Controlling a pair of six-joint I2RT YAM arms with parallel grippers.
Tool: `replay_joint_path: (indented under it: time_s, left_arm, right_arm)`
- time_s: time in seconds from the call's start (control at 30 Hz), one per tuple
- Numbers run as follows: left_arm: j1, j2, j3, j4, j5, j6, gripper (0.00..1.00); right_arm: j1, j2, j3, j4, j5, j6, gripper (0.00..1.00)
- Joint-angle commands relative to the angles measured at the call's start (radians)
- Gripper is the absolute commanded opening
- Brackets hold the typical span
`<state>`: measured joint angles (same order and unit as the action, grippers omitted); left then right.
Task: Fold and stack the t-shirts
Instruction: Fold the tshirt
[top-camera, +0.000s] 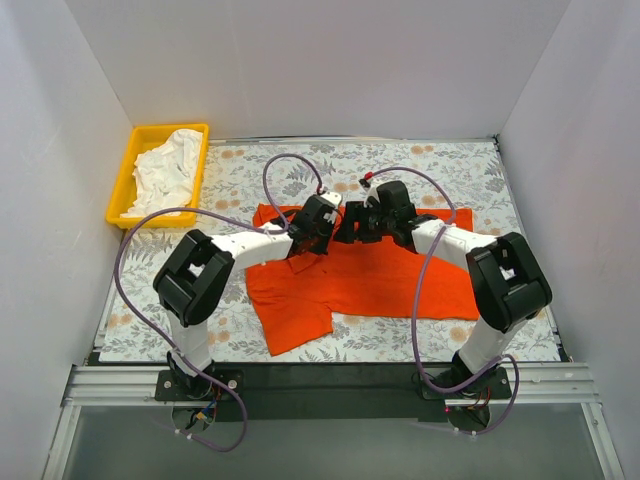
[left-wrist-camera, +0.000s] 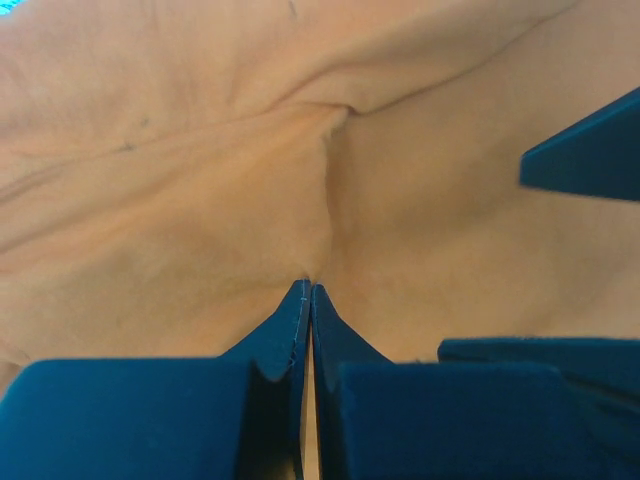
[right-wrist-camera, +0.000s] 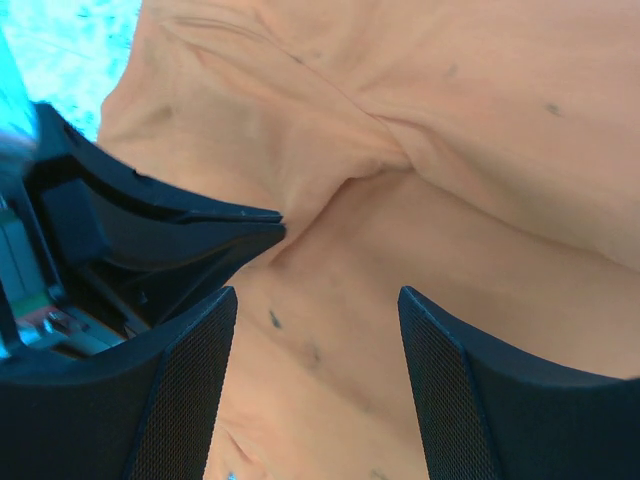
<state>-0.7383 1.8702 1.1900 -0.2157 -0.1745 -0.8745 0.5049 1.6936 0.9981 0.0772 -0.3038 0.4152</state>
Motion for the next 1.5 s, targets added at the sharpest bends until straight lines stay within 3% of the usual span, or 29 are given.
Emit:
replay_joint_path:
  time_s: [0.0, 0.23, 0.5, 1.47]
  left_arm:
    - [0.046, -0.046, 0.036, -0.030, 0.110, 0.032, 0.00]
    - [0.169, -0.025, 0.031, -0.031, 0.370, -0.030, 0.00]
    - [0.263, 0.024, 0.085, -0.062, 0.518, -0.049, 0.00]
    - [0.320, 0.149, 0.148, -0.128, 0.621, -0.070, 0.00]
  right_arm:
    - [-0.003, 0.034, -0.004, 0.136, -0.080, 0.056, 0.61]
    - [-0.003, 0.093, -0.018, 0.274, -0.162, 0.108, 0.61]
    - [-0.003, 0.172, 0.013, 0.335, -0.207, 0.129, 0.56]
    - [0.006, 0.385, 0.114, 0.484, -0.285, 0.212, 0.37]
